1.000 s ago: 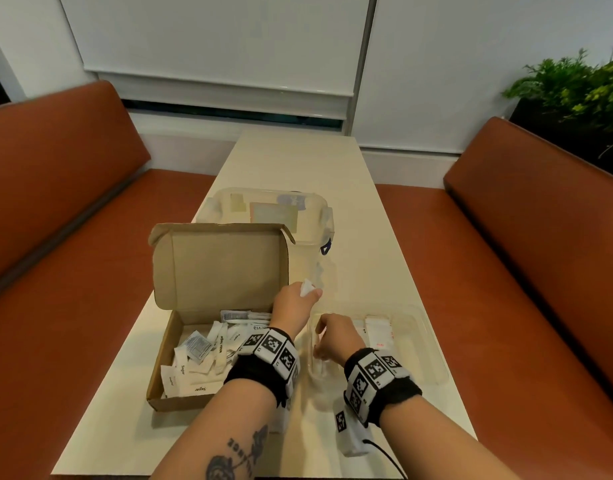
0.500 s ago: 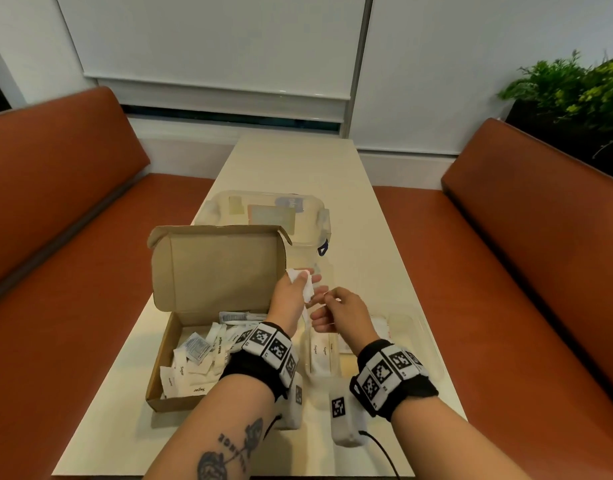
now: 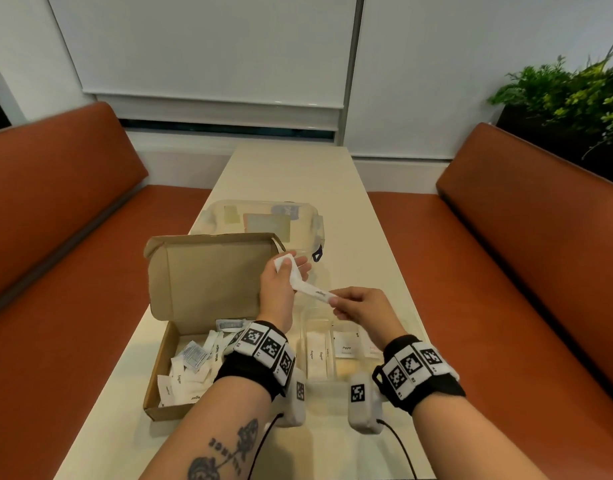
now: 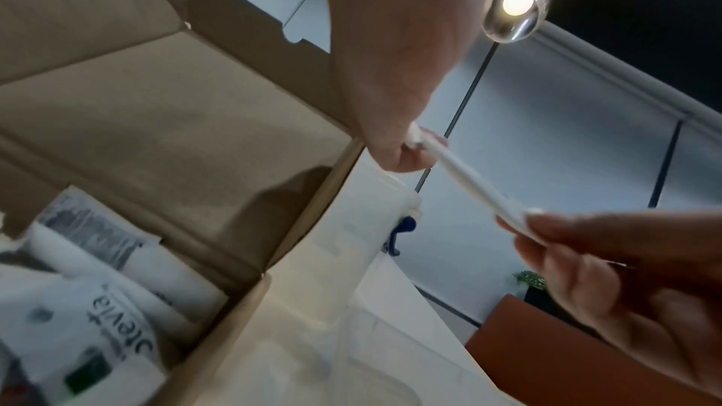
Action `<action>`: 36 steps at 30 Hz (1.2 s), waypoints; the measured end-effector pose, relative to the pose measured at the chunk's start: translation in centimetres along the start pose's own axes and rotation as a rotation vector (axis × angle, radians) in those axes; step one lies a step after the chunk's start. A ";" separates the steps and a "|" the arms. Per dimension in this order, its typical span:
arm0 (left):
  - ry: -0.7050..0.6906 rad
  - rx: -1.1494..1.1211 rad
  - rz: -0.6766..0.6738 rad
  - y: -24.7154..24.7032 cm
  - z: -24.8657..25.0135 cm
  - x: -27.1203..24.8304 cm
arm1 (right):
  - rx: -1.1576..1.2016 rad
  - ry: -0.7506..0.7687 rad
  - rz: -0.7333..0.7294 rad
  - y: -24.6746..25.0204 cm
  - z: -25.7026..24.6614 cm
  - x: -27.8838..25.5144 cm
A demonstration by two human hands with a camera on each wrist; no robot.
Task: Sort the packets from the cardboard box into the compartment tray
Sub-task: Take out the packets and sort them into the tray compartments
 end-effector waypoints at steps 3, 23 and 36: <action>-0.034 0.189 0.055 0.2 0.1 0.3 | -0.008 0.050 0.063 2.1 -0.9 0.6; 0.122 0.382 -0.106 -1.0 -0.7 -0.6 | 0.062 0.253 0.212 2.7 -5.7 2.7; -0.079 0.564 -0.129 -1.4 0.6 0.0 | -0.337 0.171 -0.023 0.6 -2.7 2.2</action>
Point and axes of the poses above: each hand's wrist, its own x-axis towards the middle knuckle, its own y-axis out of the back of the hand, z = x × y, the point moved 4 cm from there along x, towards the middle knuckle, and after that the axes turned 2 degrees about z, right-handed, at the moved point
